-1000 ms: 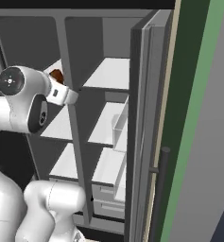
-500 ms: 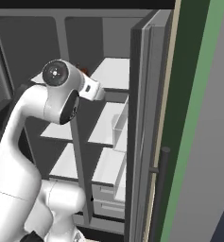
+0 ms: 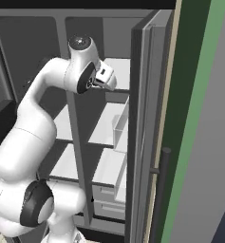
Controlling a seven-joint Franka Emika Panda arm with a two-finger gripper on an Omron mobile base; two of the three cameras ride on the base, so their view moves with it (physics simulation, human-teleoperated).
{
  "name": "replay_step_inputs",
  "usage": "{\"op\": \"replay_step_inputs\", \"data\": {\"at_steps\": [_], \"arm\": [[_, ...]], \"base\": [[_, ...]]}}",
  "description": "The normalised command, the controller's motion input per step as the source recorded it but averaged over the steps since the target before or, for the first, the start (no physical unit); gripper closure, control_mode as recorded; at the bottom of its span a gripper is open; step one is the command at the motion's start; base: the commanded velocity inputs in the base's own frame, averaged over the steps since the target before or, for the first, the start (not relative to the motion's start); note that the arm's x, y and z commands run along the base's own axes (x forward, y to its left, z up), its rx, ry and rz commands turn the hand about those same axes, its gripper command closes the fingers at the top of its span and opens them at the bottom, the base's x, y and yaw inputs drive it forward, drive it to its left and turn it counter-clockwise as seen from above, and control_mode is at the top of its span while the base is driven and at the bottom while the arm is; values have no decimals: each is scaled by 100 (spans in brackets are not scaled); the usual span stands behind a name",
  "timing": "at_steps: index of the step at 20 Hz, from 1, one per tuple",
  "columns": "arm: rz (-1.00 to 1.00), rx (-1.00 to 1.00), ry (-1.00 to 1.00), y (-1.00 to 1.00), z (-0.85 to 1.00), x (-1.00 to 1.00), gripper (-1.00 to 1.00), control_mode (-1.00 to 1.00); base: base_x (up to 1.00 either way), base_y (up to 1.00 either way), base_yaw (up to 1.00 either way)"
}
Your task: Pick up the frozen chicken drumstick from the freezer, place it on any shelf in the fridge, and close the fridge and freezer doors when done.
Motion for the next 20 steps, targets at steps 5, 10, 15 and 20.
{"op": "replay_step_inputs", "data": {"at_steps": [5,10,15,20], "arm": [[0,0,7,-26,-53,69,100,-100],[0,-1,0,-5,-49,70,100,-100],[2,-5,0,0,-36,71,100,-100],[3,-5,0,0,-32,61,100,-100]], "base": [[0,0,0],[0,0,0],[0,0,0],[0,0,0]]}}
